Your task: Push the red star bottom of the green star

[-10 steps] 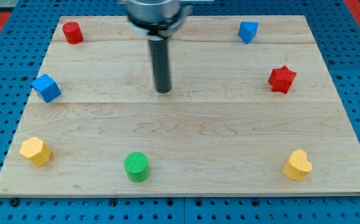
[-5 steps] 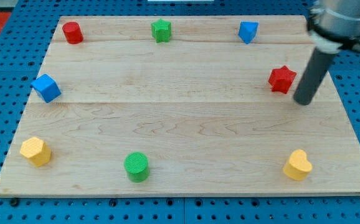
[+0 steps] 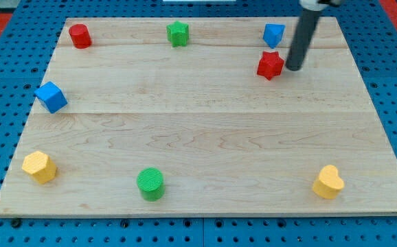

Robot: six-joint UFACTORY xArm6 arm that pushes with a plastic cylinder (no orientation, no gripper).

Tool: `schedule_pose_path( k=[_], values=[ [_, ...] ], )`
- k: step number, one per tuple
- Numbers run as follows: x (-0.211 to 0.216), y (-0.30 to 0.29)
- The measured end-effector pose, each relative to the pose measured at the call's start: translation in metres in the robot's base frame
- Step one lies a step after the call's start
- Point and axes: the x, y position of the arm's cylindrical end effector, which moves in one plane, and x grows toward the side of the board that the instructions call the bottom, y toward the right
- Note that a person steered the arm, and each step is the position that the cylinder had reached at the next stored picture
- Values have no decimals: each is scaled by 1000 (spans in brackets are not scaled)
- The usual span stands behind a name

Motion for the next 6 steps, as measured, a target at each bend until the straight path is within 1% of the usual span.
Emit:
schedule_pose_path(
  k=[1, 2, 3, 4, 5, 6],
  values=[
    [0, -88],
    [0, -140],
    [6, -137],
    [54, -128],
    [70, -41],
    [89, 20]
  ],
)
